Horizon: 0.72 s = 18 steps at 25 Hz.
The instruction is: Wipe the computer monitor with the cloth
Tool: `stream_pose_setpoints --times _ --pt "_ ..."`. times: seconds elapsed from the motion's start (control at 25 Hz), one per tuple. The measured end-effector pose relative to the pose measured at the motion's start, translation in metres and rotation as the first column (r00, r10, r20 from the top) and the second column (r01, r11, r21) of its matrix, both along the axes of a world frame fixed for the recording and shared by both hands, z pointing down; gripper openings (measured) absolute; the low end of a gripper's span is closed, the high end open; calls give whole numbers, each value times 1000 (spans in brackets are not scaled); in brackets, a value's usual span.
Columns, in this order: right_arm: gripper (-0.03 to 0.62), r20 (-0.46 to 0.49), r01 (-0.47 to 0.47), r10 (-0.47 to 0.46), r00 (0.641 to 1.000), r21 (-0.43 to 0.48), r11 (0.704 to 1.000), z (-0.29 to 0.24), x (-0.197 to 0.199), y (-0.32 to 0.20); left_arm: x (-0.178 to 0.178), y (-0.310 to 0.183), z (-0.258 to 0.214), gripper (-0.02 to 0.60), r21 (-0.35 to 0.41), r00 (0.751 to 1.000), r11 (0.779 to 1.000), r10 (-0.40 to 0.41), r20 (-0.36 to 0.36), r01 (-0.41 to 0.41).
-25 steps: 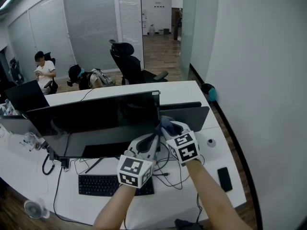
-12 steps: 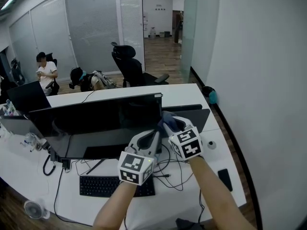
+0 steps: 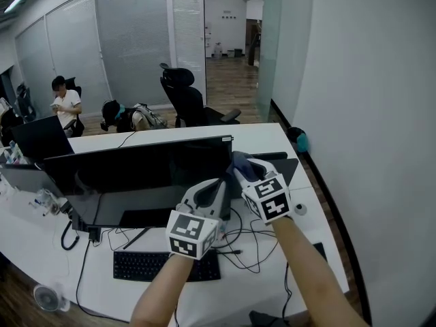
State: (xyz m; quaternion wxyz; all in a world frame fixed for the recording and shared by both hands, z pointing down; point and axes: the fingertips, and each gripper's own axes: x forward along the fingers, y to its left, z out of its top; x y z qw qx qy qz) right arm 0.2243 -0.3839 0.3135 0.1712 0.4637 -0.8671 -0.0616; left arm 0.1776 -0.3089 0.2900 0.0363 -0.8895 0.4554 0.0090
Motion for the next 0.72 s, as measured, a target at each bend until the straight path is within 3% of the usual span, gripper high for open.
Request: stream_pose_setpoints --times 0.44,0.72 --pt "130 89 69 -75 993 68 995 -24 1 -4 2 -1 -20 8 36 1000 999 11 -3 -11" --pt "130 68 93 -103 992 133 987 -45 0 -6 0 0 -22 8 38 1000 999 0 -16 1"
